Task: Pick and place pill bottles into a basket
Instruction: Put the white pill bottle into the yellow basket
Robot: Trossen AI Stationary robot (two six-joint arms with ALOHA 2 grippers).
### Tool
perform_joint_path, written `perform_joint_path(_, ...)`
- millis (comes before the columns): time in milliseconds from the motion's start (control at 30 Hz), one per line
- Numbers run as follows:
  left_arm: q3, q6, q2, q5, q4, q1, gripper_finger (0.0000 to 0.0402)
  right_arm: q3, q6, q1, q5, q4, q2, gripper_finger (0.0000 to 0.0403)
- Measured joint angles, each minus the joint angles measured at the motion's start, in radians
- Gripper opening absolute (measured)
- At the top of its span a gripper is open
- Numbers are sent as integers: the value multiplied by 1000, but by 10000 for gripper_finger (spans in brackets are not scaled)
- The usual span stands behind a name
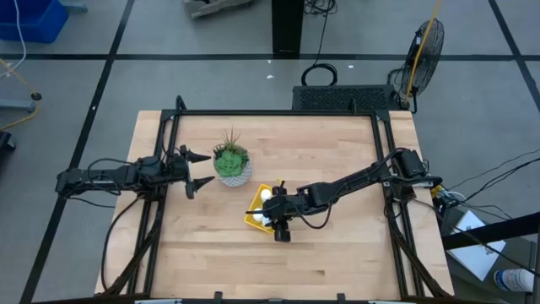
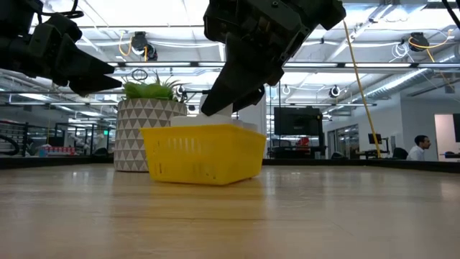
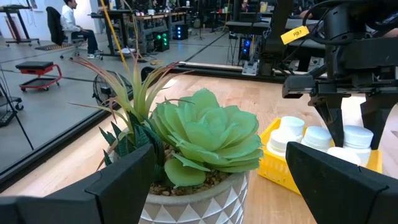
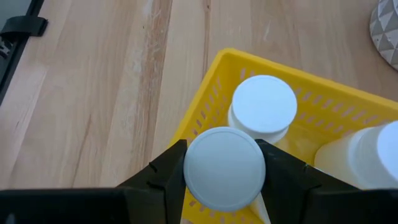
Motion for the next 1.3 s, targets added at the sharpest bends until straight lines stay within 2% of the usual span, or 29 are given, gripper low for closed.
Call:
perform_joint_path(433, 0, 0, 0, 0, 0, 0, 365, -87, 38, -1, 6, 110, -5, 152)
perform_joint_path(1133, 0, 0, 0, 0, 0, 0, 365, -91, 80, 6, -55, 181, -3, 152)
perform_joint_path(1200, 0, 0, 0, 0, 0, 0, 365, -92, 81, 9, -54, 195, -3, 169)
perform_joint_path(1300, 0, 0, 0, 0, 0, 0, 365, -92, 84, 11, -56, 202, -2, 219)
